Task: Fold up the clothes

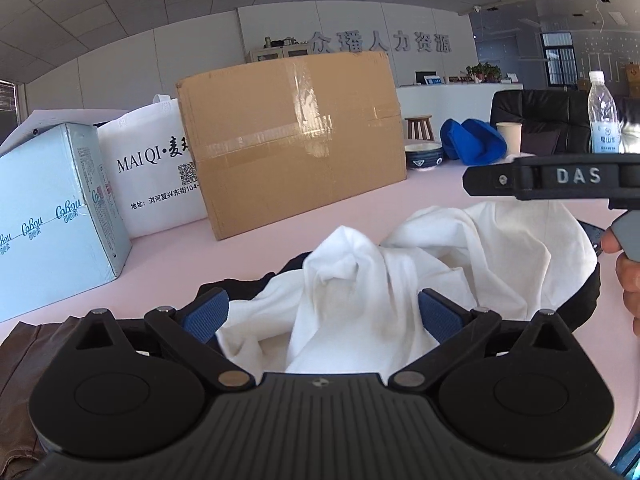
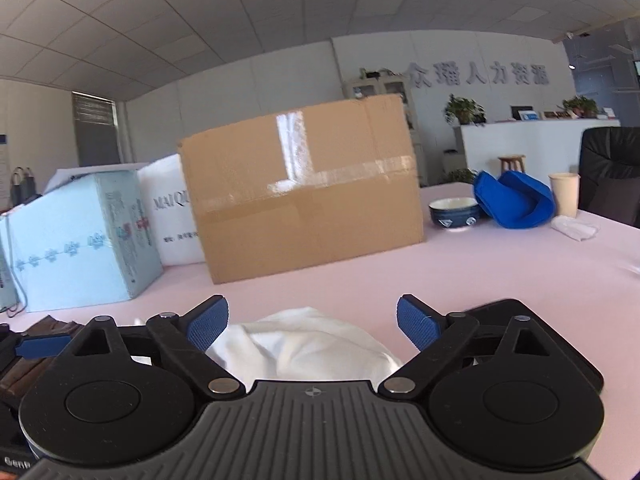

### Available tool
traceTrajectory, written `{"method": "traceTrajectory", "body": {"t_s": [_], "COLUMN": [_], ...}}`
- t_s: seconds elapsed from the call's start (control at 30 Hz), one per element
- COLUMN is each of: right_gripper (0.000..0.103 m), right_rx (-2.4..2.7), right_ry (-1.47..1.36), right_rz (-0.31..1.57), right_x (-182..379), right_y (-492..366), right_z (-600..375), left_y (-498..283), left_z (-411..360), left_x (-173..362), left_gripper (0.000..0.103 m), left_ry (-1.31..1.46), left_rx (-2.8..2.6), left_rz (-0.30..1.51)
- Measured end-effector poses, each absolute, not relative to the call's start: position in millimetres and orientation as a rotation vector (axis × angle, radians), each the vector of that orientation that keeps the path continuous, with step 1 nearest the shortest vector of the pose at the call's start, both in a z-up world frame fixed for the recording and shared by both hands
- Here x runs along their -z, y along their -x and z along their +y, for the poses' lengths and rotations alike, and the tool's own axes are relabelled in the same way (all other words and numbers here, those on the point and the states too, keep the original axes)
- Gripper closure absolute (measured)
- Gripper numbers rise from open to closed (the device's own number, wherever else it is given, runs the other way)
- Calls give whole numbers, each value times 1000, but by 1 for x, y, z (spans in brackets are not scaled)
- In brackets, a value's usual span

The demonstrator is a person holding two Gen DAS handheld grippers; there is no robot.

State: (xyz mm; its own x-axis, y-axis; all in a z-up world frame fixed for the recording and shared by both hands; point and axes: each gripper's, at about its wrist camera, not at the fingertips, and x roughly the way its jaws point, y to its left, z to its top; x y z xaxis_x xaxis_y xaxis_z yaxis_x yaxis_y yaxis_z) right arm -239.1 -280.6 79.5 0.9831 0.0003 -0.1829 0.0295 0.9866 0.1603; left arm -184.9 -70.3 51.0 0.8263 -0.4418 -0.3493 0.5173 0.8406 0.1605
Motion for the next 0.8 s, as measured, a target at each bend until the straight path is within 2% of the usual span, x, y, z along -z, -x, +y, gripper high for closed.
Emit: {"method": "traceTrajectory", "body": {"t_s": [0.27, 0.4, 0.67, 0.8], "right_gripper": [4, 4, 4, 9], "right_rx": [-140, -148, -338, -319], "right_ry": [12, 90, 245, 276], "right_rz": [179, 158, 255, 292], "right_x": [-77, -79, -70, -64], "right_y": [249, 248, 250, 252], "right_z": [-218, -202, -169, -153], "left_y": [155, 152, 174, 177], "left_z": [3, 35, 20, 15], "left_x": [-76, -80, -40, -31], "left_gripper": [0, 0, 0, 0], "left_ry": [-103, 9, -183, -243], "left_rx": [316, 341, 475, 465], "left_rz": [307, 363, 397, 386]}}
